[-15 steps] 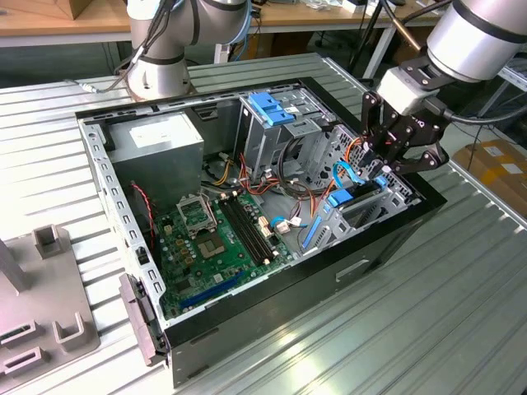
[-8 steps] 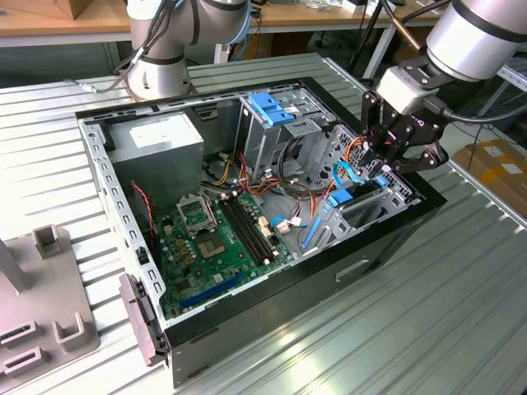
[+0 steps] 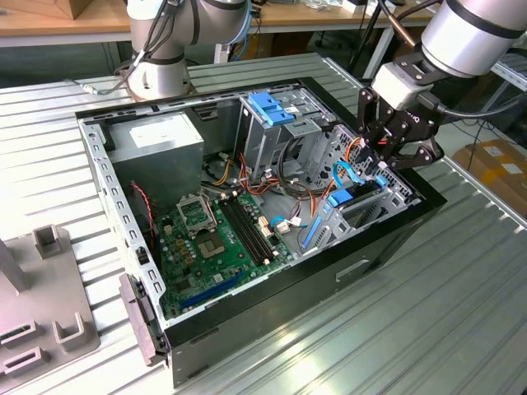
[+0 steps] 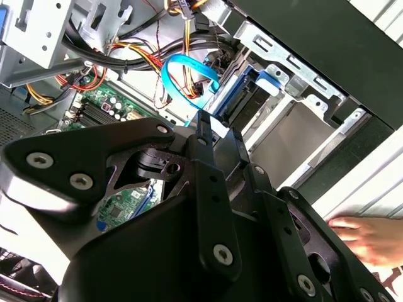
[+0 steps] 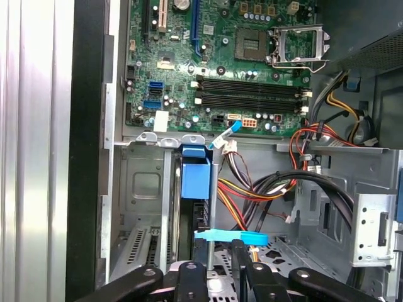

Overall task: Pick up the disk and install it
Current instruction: 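Insert the first disk wire, then insert the second disk wire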

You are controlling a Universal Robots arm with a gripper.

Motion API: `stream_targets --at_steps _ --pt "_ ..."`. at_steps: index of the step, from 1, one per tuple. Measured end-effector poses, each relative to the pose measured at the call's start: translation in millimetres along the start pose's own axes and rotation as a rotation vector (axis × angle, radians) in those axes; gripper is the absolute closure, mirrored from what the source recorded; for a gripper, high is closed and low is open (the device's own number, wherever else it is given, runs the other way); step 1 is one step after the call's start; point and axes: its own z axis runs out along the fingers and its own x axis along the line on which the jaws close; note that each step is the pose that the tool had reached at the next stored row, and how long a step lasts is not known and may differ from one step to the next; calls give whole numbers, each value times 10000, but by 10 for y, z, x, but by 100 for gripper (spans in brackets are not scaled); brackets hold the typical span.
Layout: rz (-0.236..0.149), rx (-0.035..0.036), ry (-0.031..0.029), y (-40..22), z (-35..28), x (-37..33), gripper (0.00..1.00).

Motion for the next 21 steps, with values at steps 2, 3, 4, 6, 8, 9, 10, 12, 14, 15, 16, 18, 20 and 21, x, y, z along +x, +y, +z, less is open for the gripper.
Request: stream_targets --at_steps 2,3,4,6,8,9,10,12,14,15,16,18,20,21 --pt "0 0 1 0 0 -7 70" --pt "0 0 0 0 0 -8 70" --pt "0 0 0 0 1 -8 70" --pt "0 0 0 0 0 -9 70" --pt "0 0 0 0 1 -9 70" --pt "0 0 0 -1 1 -10 70" --pt "0 0 0 -1 1 -10 70" --pt "0 0 0 0 1 -12 70" --pt "-1 0 0 -4 3 -36 70" --pt "-6 -1 0 -7 4 -44 70" --pt "-14 -1 0 -11 5 -51 70" --pt "-52 -5 -1 -26 11 -108 70" --pt "-83 -8 -2 -39 14 -139 70" --pt "-110 -10 -3 -48 16 -159 70"
